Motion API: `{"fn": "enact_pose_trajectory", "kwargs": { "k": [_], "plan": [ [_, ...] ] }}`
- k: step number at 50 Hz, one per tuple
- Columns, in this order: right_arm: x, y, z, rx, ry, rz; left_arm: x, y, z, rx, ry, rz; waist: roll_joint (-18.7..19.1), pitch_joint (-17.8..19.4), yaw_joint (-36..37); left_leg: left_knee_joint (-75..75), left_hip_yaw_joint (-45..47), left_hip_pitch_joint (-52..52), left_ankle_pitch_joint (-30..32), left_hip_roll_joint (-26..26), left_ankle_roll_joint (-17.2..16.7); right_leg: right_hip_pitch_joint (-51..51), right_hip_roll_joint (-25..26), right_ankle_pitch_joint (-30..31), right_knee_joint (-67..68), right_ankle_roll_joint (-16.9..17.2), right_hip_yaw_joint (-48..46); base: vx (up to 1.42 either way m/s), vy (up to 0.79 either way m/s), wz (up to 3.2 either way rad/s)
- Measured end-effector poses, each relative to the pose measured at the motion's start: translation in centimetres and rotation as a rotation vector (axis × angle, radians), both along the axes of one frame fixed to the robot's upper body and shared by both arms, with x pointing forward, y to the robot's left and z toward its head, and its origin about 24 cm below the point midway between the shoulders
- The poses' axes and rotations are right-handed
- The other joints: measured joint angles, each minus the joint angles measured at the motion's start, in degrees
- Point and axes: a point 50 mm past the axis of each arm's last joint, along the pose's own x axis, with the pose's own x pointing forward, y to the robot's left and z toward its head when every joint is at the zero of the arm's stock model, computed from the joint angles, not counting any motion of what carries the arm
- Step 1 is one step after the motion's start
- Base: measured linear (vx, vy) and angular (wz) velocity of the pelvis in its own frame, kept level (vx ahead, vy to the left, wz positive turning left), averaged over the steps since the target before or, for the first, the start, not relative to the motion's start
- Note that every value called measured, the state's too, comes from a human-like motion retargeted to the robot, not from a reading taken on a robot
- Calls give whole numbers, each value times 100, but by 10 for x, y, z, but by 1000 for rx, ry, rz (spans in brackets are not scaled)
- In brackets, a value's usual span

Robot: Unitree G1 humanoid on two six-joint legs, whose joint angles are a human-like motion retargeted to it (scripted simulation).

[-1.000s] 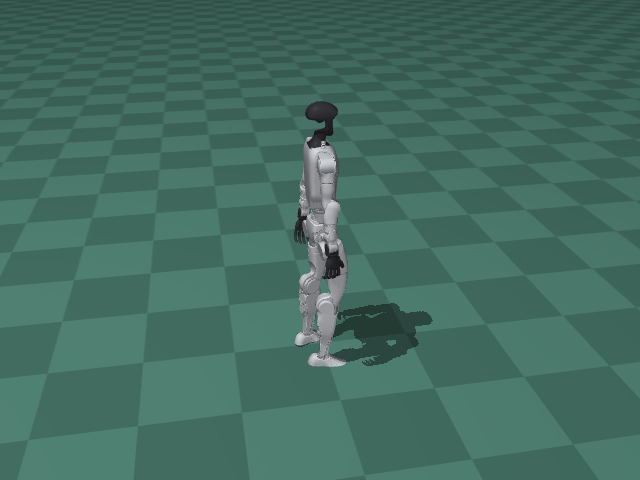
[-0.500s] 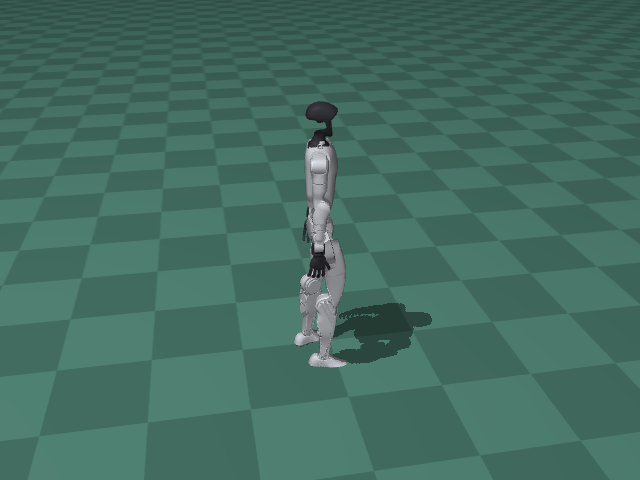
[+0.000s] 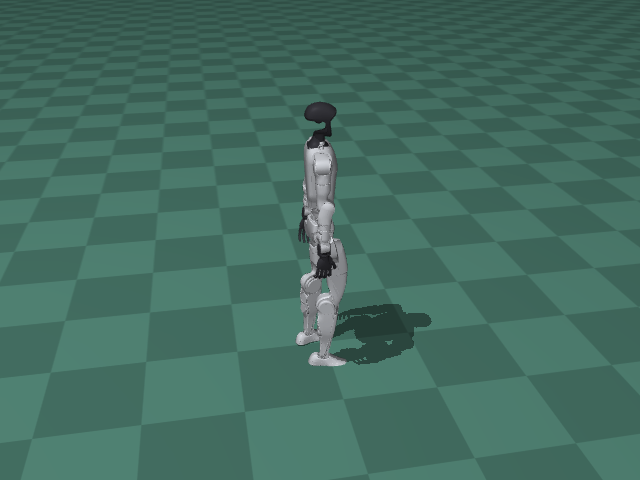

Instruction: Upper body actions

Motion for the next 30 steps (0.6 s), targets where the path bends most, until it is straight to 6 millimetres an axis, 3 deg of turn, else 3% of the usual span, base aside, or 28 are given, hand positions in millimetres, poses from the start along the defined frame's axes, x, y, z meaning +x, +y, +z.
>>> {"fn": "enact_pose_trajectory", "kwargs": {
  "k": [17,30],
  "plan": [
    [-3,-6,1,-8,-2,12,-10,4,2,5,28,13,-180,-2,571,100,-1080,-303,233,-364,79,422,-160,-188,-167,-25,-945,15,12,58],
    [5,-5,1,0,-29,49,-28,5,5,7,95,45,-230,87,816,107,-1331,-433,326,-479,94,475,-218,-207,-208,-12,-1206,1,5,16]
  ]
}}
